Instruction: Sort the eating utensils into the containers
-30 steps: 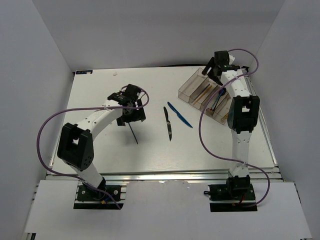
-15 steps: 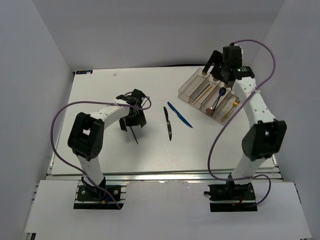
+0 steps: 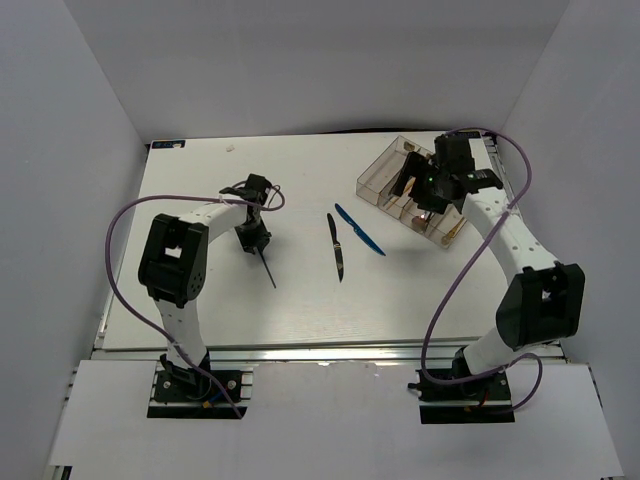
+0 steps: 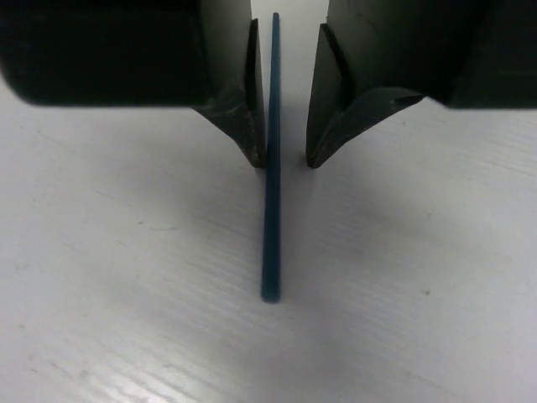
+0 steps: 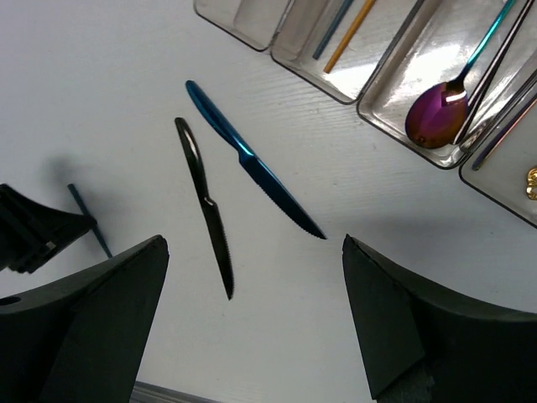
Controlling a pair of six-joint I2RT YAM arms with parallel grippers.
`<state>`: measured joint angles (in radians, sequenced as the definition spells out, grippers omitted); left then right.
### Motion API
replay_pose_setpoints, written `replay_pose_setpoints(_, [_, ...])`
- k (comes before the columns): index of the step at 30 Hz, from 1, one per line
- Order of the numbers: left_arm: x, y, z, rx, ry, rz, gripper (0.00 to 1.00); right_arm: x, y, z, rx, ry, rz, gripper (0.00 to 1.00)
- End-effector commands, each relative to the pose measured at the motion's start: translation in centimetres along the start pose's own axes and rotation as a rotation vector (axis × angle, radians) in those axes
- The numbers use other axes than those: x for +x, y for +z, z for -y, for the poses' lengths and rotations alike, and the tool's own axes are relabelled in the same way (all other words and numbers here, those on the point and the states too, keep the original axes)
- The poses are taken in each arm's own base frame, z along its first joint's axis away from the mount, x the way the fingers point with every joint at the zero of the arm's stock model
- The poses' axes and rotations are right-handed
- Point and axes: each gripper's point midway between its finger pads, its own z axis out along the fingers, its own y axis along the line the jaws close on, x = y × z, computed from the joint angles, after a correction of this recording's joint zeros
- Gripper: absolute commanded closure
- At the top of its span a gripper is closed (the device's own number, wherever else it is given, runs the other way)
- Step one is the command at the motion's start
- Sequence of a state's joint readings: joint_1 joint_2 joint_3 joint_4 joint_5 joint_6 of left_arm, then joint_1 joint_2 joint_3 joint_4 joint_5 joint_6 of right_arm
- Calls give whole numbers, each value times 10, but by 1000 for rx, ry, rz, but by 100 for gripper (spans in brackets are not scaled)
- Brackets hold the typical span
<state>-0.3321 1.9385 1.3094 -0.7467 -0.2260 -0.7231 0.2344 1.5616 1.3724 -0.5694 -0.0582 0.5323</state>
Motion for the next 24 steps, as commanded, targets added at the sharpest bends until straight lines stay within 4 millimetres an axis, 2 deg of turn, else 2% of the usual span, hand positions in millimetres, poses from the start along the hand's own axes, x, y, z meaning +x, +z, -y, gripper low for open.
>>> replay_pose_setpoints(1, [8, 17, -4, -19, 10, -14, 65, -23, -38, -30, -102, -53, 95, 12])
replay_pose_setpoints(2, [13, 20, -7, -24, 17, -25, 65, -23, -41, -34, -109, -59, 99, 12])
replay_pose_setpoints(3, [16, 22, -8, -26, 18, -32, 86, -24, -43, -36, -116, -62, 102, 12])
replay_pose_setpoints(4, [19, 24, -8, -23, 20, -36, 97, -23, -47, -42, -131, -74, 106, 12])
replay_pose_setpoints(6, [28, 27, -11, -9, 19, -50, 100, -20, -50, -48, -158, -87, 104, 11])
replay_pose_setpoints(7, [30, 22, -7, 29, 13, -55, 100, -16, -50, -51, -176, -91, 96, 11])
replay_pose_setpoints(10, [35, 13, 8, 147, 40, -54, 100, 0, -53, -85, -410, -110, 46, 11])
replay_pose_setpoints(11, [29, -4, 31, 283, 55, -30, 100, 24, -52, -95, -521, -69, -56, 11])
replay_pose_setpoints(13, [40, -24, 55, 452, 95, -41, 100, 31, -52, -109, -613, -47, -70, 11])
replay_pose_setpoints(14, [36, -51, 79, 602, 123, -12, 100, 45, -45, -111, -607, -38, -95, 11])
replay_pose_setpoints(17, [51, -88, 111, 801, 203, 4, 100, 62, -34, -123, -605, -31, -135, 11])
replay_pose_setpoints(18, [53, -104, 119, 863, 212, 13, 100, 66, -31, -127, -611, 0, -157, 11])
replay_pose_setpoints(19, [65, -108, 123, 905, 220, -5, 100, 72, -26, -135, -632, 1, -171, 11])
replay_pose_setpoints(20, [61, -121, 134, 976, 191, 13, 100, 77, -22, -138, -632, 9, -182, 11])
replay_pose_setpoints(21, [67, -132, 138, 1031, 188, -2, 100, 79, -20, -141, -631, 8, -187, 11])
replay_pose_setpoints(22, [68, -138, 143, 1068, 182, 4, 100, 86, -13, -146, -622, -1, -205, 11])
replay_pose_setpoints(24, [70, -153, 151, 1146, 148, -3, 100, 87, -6, -149, -599, -9, -199, 11])
